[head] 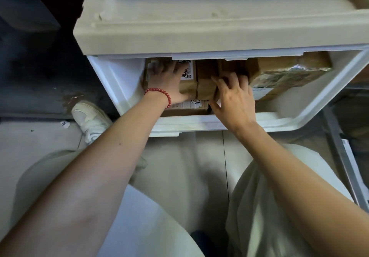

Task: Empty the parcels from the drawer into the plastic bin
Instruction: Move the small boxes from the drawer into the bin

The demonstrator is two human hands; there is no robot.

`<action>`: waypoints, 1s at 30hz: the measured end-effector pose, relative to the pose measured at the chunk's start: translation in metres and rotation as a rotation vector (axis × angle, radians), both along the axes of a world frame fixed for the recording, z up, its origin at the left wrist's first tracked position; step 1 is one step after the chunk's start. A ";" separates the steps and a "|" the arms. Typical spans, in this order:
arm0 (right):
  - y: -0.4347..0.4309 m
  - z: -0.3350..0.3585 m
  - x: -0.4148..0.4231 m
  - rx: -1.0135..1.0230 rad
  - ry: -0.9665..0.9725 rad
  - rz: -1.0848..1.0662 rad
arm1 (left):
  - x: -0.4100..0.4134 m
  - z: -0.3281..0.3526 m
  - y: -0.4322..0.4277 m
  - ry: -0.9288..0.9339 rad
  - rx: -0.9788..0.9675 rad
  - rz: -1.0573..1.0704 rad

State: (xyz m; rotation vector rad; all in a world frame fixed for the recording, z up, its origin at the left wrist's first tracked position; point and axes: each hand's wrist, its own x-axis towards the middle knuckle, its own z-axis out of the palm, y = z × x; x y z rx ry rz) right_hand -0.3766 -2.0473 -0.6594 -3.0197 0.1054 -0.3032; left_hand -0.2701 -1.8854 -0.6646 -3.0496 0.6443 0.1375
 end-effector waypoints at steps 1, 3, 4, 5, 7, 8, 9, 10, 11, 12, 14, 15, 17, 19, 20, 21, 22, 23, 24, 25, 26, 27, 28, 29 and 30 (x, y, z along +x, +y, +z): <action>-0.001 -0.001 0.000 -0.009 0.014 0.008 | 0.004 -0.001 0.000 0.006 -0.013 0.008; -0.003 -0.001 0.000 -0.008 0.041 0.021 | 0.011 -0.001 -0.001 0.005 -0.014 0.017; -0.004 -0.001 0.000 -0.003 0.041 0.025 | 0.013 -0.001 -0.001 0.001 -0.003 0.017; -0.005 -0.001 0.000 -0.001 0.039 0.030 | 0.016 -0.002 -0.001 0.004 0.009 0.016; -0.007 -0.001 0.000 0.005 0.036 0.045 | 0.020 -0.002 0.000 0.013 0.024 0.016; -0.008 -0.002 0.000 0.015 0.036 0.053 | 0.021 -0.003 0.000 0.019 0.026 0.021; -0.009 -0.003 0.000 0.027 0.038 0.059 | 0.022 -0.002 0.000 0.027 0.021 0.025; -0.010 -0.004 0.001 0.039 0.042 0.065 | 0.022 -0.001 -0.001 0.034 0.015 0.029; -0.010 -0.005 0.001 0.050 0.044 0.069 | 0.022 0.001 -0.002 0.040 0.011 0.029; -0.010 -0.005 0.002 0.061 0.043 0.073 | 0.022 0.005 -0.003 0.044 0.014 0.025; -0.010 -0.005 0.002 0.071 0.035 0.078 | 0.022 0.012 -0.005 0.048 0.026 0.013; -0.010 -0.005 0.001 0.069 0.033 0.082 | 0.022 0.014 -0.005 0.053 0.032 0.011; -0.012 -0.004 0.000 0.062 0.028 0.096 | 0.021 0.015 -0.005 0.058 0.024 0.006; -0.014 -0.003 -0.001 0.059 0.020 0.114 | 0.019 0.016 -0.003 0.059 -0.003 0.005; -0.015 -0.003 -0.001 0.056 0.020 0.123 | 0.018 0.016 -0.003 0.058 -0.013 0.004; -0.016 -0.003 -0.001 0.052 0.024 0.129 | 0.017 0.016 -0.003 0.057 -0.020 0.003; -0.017 -0.003 -0.001 0.047 0.031 0.134 | 0.015 0.017 -0.002 0.056 -0.022 0.002; -0.018 -0.003 -0.001 0.042 0.036 0.138 | 0.012 0.018 -0.002 0.053 -0.021 0.003; -0.018 -0.002 -0.001 0.038 0.041 0.139 | 0.010 0.018 -0.001 0.049 -0.019 0.005; -0.018 -0.002 -0.002 0.032 0.045 0.140 | 0.007 0.018 -0.001 0.042 -0.017 0.008; -0.017 -0.001 -0.002 0.024 0.045 0.141 | 0.004 0.017 0.000 0.030 -0.014 0.013; -0.016 -0.001 -0.003 0.012 0.043 0.142 | 0.002 0.016 0.000 0.014 -0.010 0.017; -0.015 -0.002 -0.003 -0.004 0.042 0.141 | -0.001 0.014 0.001 -0.001 -0.012 0.020; -0.014 -0.002 -0.003 -0.024 0.039 0.138 | -0.004 0.012 0.001 -0.013 -0.018 0.022; -0.014 -0.004 -0.003 -0.042 0.040 0.133 | -0.006 0.010 0.001 -0.021 -0.026 0.023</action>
